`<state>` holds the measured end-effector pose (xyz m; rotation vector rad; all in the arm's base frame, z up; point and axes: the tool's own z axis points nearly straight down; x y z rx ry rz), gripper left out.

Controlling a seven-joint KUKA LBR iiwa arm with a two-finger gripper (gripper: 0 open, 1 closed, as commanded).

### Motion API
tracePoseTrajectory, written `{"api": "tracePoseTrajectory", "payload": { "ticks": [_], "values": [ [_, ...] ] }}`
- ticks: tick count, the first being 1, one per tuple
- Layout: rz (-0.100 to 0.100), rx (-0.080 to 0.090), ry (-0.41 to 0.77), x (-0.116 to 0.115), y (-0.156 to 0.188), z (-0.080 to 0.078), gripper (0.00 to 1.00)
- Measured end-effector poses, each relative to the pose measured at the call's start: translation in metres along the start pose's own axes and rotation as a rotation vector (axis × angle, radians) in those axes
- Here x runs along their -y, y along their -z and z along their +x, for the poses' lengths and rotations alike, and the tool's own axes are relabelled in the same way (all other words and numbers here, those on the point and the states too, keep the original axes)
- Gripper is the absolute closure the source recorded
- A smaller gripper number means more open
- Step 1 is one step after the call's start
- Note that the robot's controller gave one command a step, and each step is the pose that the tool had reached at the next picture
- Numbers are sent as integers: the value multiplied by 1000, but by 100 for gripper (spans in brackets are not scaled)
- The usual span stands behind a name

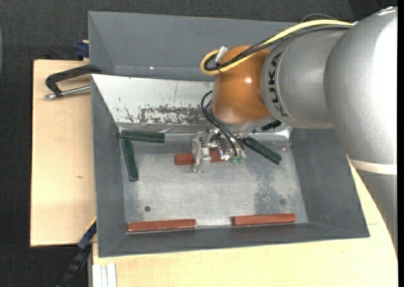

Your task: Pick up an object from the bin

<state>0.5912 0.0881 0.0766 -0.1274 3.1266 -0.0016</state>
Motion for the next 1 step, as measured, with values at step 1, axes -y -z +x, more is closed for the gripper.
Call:
{"api": "tracePoseTrajectory", "payload": {
  "ticks": [1],
  "values": [
    [-2, -4, 2, 35, 144, -8, 100]
  ]
}}
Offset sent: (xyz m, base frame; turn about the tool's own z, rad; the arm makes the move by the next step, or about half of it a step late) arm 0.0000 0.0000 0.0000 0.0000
